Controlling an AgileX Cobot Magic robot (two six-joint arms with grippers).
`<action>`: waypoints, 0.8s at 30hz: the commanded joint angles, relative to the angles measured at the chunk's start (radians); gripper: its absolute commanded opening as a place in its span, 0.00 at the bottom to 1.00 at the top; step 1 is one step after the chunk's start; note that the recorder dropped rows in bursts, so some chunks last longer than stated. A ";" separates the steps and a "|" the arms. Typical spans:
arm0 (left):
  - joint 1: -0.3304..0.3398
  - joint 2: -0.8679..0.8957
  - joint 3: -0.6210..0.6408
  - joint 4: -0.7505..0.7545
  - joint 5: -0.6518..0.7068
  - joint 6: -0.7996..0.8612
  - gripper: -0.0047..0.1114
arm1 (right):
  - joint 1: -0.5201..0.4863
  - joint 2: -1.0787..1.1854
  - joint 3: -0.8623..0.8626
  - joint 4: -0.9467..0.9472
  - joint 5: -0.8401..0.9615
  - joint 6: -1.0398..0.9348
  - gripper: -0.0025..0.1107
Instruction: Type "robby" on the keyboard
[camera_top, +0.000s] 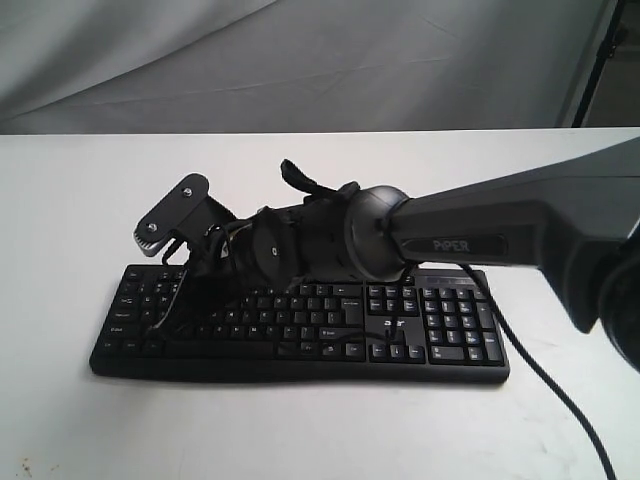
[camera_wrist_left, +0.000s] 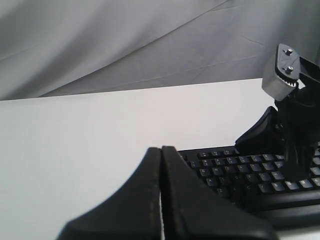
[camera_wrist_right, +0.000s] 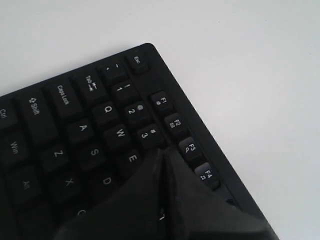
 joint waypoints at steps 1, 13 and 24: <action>-0.006 -0.003 0.004 0.005 -0.007 -0.003 0.04 | 0.002 0.002 -0.009 0.006 -0.044 -0.014 0.02; -0.006 -0.003 0.004 0.005 -0.007 -0.003 0.04 | 0.025 0.002 -0.009 -0.002 -0.050 -0.023 0.02; -0.006 -0.003 0.004 0.005 -0.007 -0.003 0.04 | 0.022 0.002 -0.007 -0.010 -0.024 -0.023 0.02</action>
